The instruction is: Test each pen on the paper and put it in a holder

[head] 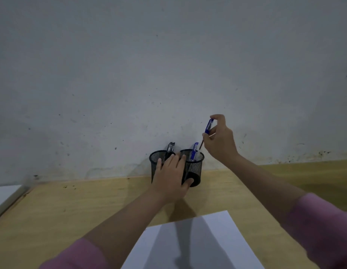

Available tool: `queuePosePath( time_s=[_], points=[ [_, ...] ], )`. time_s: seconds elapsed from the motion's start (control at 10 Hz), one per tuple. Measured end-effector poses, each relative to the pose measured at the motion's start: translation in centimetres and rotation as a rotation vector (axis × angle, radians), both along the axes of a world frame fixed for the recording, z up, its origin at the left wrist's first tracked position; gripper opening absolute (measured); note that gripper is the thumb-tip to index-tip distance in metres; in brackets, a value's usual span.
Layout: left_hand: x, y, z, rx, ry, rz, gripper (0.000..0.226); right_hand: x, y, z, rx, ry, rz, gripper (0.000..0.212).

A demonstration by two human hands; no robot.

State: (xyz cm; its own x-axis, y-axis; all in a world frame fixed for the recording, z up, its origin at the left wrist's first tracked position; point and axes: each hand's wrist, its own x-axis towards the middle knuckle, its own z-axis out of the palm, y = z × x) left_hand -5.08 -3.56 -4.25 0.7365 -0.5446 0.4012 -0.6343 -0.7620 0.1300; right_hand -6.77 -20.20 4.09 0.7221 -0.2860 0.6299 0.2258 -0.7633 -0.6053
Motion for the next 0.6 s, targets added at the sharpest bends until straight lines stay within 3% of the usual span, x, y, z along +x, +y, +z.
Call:
queuePosePath(
  time_s=[0.3, 0.5, 0.6],
  points=[
    [1.3, -1.0, -2.4, -0.054, -0.095, 0.016, 0.075, 3.3, 0.2, -5.5, -0.035, 0.225, -0.022, 0.041],
    [0.9, -0.9, -0.8, 0.021, 0.075, 0.028, 0.076, 1.8, 0.2, -4.0, -0.106, 0.334, -0.124, 0.048],
    [-0.6, -0.6, 1.3, -0.002, 0.099, 0.013, 0.076, -0.3, 0.4, -1.9, -0.130, 0.257, -0.097, 0.053]
  ],
)
